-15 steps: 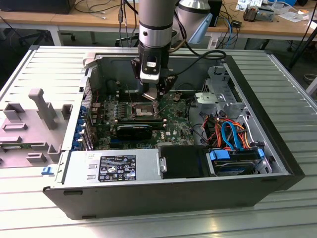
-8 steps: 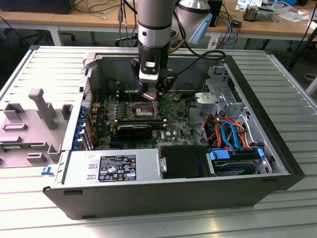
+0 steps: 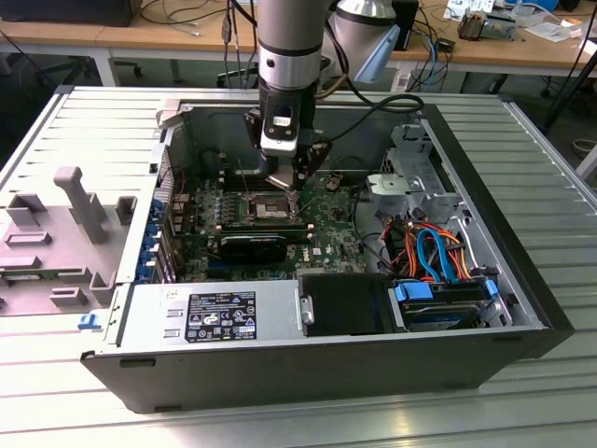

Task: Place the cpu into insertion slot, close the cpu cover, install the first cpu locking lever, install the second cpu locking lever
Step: 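Place the cpu into insertion slot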

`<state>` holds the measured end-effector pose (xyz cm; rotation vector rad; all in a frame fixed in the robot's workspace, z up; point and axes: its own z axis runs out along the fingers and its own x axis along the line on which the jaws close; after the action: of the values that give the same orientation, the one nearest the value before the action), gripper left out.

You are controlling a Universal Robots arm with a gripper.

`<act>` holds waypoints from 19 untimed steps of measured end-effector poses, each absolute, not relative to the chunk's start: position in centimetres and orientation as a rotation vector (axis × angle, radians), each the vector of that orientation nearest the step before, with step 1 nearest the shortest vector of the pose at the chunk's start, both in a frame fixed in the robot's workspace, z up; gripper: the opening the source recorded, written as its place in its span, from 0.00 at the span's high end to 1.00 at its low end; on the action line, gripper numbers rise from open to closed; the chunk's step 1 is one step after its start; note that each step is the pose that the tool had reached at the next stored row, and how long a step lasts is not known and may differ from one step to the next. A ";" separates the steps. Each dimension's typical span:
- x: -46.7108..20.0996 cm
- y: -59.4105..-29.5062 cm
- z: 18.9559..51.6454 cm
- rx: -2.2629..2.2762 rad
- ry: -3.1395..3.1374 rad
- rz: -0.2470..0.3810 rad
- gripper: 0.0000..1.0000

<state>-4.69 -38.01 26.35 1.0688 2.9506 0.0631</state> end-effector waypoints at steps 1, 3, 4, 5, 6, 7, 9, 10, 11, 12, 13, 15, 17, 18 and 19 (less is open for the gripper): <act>-4.7 -38.0 26.3 1.069 2.951 0.063 0.46; -5.0 -38.0 26.3 1.069 2.951 0.063 0.46; -5.1 -38.0 26.3 1.069 2.951 0.063 0.46; -5.1 -38.0 26.3 1.069 2.951 0.063 0.46; -5.1 -38.0 26.3 1.069 2.950 0.063 0.46; -5.1 -38.0 26.3 1.071 2.950 0.063 0.46; -5.1 -38.0 26.3 1.073 2.949 0.063 0.46; -5.1 -38.0 26.3 1.075 2.948 0.063 0.46; -5.1 -38.0 26.3 1.078 2.947 0.063 0.46; -5.1 -38.0 26.3 1.079 2.947 0.063 0.46; -5.1 -38.0 26.3 1.081 2.946 0.063 0.46; -5.1 -38.0 26.3 1.084 2.945 0.063 0.46; -5.1 -38.0 26.3 1.087 2.944 0.063 0.46; -5.1 -38.0 26.3 1.088 2.943 0.063 0.46; -5.1 -38.0 26.3 1.090 2.942 0.063 0.46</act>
<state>-5.10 -38.01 26.34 1.0903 2.9423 0.0632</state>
